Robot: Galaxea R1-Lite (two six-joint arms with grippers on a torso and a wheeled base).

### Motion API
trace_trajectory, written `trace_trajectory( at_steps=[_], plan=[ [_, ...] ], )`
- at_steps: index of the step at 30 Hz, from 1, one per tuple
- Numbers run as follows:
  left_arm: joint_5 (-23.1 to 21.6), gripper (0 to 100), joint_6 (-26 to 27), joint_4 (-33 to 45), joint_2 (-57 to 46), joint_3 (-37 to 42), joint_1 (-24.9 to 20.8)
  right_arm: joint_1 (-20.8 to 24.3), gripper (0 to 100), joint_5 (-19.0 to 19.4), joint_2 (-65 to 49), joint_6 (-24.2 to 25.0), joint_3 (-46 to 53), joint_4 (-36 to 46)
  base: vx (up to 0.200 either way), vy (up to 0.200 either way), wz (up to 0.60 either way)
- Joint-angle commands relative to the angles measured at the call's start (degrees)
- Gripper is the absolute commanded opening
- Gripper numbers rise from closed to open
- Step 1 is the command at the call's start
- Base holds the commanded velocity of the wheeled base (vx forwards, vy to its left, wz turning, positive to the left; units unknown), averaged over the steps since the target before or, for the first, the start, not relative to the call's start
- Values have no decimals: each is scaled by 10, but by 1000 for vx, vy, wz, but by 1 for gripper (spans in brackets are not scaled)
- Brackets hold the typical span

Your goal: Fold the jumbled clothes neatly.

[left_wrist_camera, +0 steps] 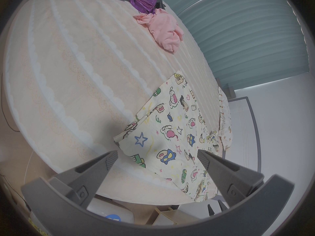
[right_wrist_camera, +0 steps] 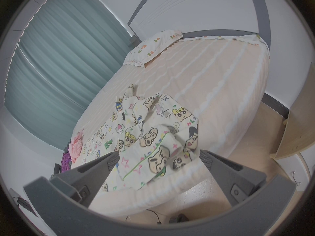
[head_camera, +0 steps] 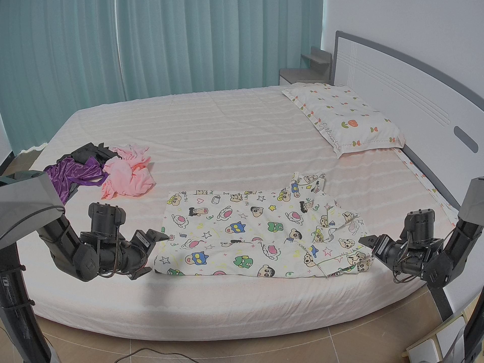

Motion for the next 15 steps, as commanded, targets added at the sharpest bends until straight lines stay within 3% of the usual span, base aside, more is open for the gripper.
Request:
trace_trajectory(
  at_steps=[1,10,11,15],
  plan=[
    [0,100,0,0,0,0,0,-17,100,2,88,-8,-34,-36,0,0,0],
    [0,100,0,0,0,0,0,-13,100,4,100,-21,-36,-51,0,0,0],
    [0,100,0,0,1,0,0,-12,0,4,100,-23,-37,-51,0,0,0],
    [0,100,0,0,0,0,0,-9,0,10,107,-30,-54,-51,0,0,0]
  ],
)
